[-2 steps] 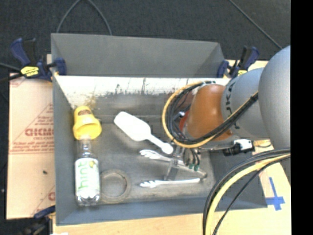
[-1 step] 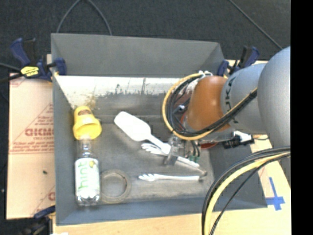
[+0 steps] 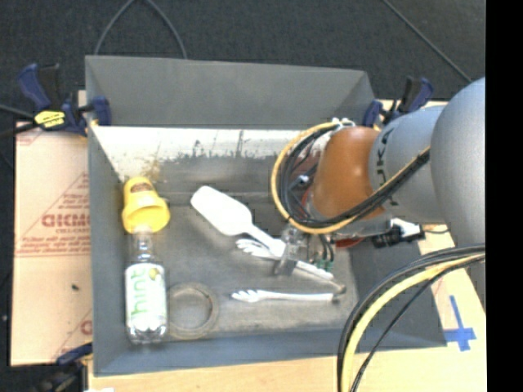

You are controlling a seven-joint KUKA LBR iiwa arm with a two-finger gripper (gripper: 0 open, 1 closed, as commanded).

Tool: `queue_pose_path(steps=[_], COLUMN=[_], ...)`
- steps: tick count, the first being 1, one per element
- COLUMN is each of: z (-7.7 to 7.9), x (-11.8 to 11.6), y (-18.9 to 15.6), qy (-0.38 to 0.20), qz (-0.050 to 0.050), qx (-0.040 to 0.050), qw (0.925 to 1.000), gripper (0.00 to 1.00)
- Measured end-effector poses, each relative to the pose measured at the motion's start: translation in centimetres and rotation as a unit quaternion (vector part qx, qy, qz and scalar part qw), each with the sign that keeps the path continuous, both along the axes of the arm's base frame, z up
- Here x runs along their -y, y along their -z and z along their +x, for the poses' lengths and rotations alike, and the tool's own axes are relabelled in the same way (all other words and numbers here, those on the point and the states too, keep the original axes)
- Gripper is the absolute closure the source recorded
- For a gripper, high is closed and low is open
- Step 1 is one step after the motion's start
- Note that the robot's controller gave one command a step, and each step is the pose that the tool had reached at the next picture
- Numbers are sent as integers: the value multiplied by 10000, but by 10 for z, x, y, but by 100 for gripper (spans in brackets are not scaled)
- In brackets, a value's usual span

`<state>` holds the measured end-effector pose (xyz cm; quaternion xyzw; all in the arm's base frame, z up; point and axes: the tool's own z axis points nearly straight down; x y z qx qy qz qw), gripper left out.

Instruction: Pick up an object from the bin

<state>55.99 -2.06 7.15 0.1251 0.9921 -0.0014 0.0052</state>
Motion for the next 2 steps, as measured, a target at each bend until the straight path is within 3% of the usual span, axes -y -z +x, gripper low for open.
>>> queue_pose_path(steps=[1, 2], z=[-4, -1], x=[0, 1], y=[-22, -61], qy=[-10, -27], qz=[3, 2], qx=[-61, -11], qw=[10000, 10000], gripper=[100, 100])
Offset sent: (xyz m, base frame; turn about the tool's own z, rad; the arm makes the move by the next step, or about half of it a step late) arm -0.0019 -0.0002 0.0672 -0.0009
